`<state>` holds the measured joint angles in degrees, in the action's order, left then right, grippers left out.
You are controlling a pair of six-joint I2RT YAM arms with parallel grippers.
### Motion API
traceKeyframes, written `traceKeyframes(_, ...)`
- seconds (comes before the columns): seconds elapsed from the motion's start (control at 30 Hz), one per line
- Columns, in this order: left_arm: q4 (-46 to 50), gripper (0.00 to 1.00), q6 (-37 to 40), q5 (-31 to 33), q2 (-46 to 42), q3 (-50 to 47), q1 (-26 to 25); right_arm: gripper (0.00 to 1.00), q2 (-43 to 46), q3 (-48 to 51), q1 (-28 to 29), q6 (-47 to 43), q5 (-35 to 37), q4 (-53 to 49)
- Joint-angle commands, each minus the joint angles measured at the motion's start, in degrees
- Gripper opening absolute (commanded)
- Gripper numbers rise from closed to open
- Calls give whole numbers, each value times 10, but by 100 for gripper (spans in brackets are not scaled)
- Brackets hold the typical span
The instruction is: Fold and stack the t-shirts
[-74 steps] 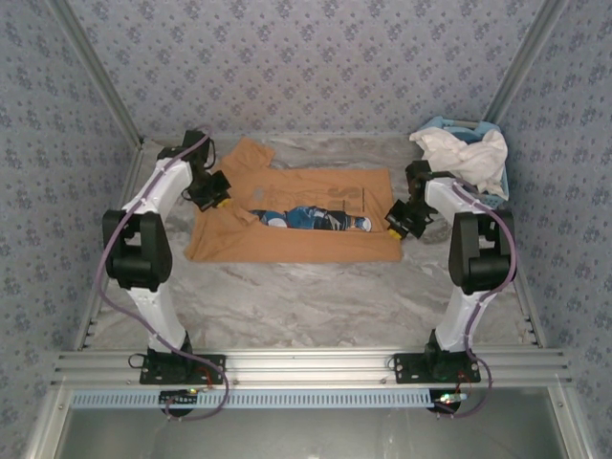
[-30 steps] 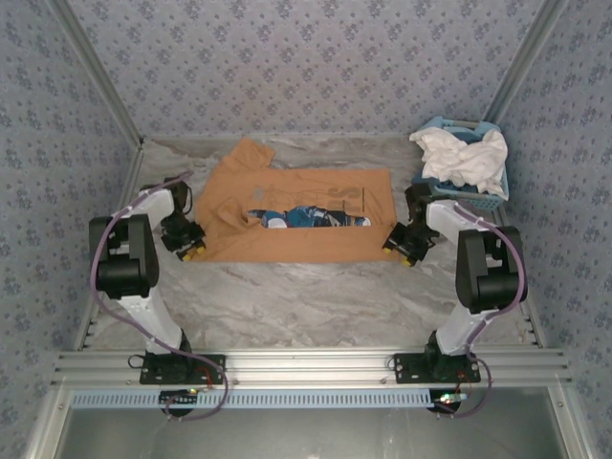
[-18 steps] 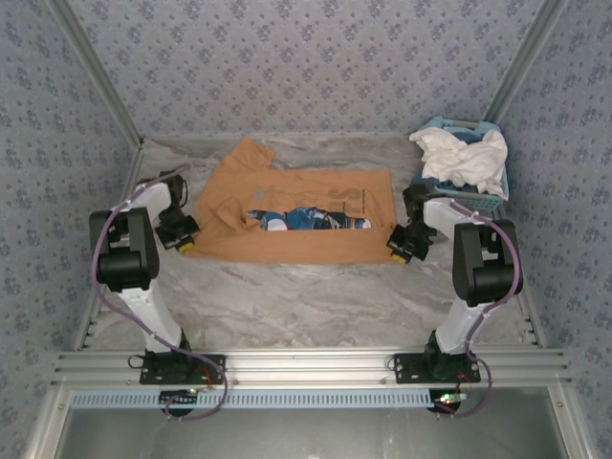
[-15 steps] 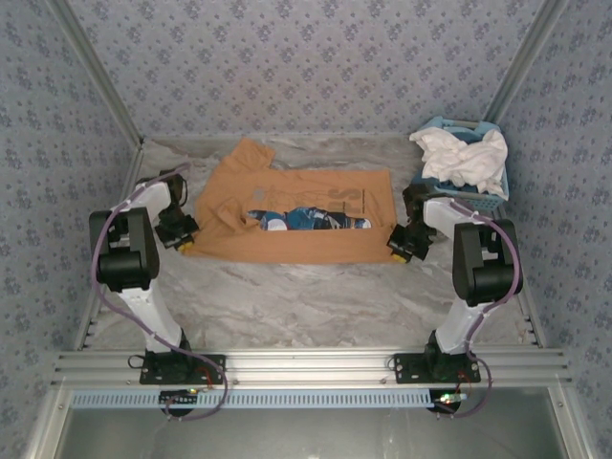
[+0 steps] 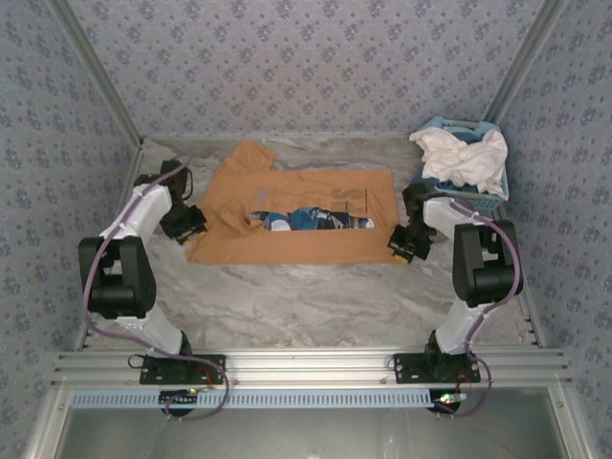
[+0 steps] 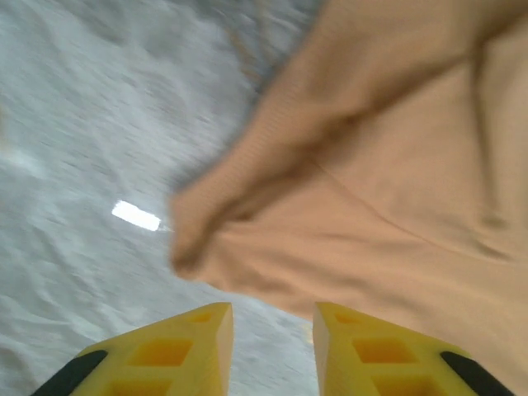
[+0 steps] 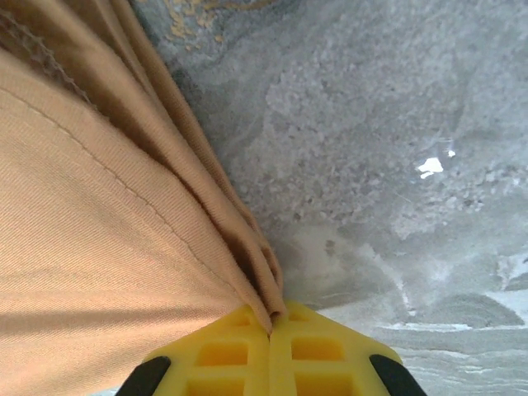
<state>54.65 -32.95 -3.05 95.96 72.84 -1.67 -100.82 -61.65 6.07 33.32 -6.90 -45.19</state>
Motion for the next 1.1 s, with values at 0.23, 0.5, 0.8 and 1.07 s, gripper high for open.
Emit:
traceKeyframes(0.23, -40, 15, -51, -6, 99, -50, -11, 0, 17, 12, 0, -15, 24, -49)
traceKeyframes(0.5, -35, 14, -56, 14, 6, -181, -11, 0, 73, 73, 3, -1, 21, -73)
traceKeyframes(0.8, 7, 28, -83, 0, -117, -199, -15, 23, 195, 163, 19, 65, -28, -104)
traceKeyframes(1.07, -67, 51, -218, -141, -115, -148, -73, 53, 268, 99, 32, 68, 13, -103)
